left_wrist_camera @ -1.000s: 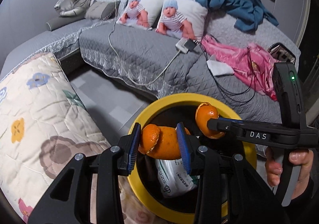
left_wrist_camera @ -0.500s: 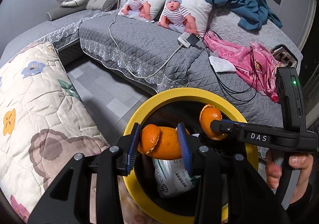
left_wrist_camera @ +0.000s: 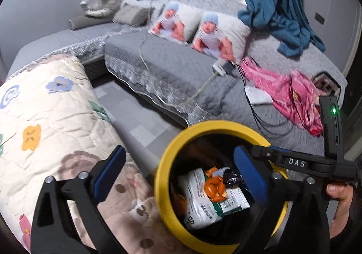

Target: Collect trash

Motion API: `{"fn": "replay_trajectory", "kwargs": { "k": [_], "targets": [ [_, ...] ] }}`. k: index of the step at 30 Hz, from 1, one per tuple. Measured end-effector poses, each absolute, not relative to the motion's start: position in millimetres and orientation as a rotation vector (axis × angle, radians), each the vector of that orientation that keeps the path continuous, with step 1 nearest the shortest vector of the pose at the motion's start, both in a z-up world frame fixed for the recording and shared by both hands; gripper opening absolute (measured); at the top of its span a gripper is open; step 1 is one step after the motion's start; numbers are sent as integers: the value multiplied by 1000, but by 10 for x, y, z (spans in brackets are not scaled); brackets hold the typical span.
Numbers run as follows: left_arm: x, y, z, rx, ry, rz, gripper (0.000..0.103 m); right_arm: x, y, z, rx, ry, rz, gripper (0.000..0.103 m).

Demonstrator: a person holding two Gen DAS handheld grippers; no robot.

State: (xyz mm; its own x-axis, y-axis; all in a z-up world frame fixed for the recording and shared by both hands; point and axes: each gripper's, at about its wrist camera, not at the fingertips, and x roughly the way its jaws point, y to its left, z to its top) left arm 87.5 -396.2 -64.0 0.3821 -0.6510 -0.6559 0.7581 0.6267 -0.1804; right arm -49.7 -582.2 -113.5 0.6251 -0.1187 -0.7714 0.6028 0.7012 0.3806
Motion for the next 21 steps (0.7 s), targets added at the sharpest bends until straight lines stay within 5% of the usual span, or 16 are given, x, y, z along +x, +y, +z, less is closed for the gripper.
{"fn": "replay_trajectory", "kwargs": {
  "k": [21],
  "targets": [
    [864,-2753,-175,41,598,-770,95,-380,-4918,-709,447,649,-472,82]
  ]
}}
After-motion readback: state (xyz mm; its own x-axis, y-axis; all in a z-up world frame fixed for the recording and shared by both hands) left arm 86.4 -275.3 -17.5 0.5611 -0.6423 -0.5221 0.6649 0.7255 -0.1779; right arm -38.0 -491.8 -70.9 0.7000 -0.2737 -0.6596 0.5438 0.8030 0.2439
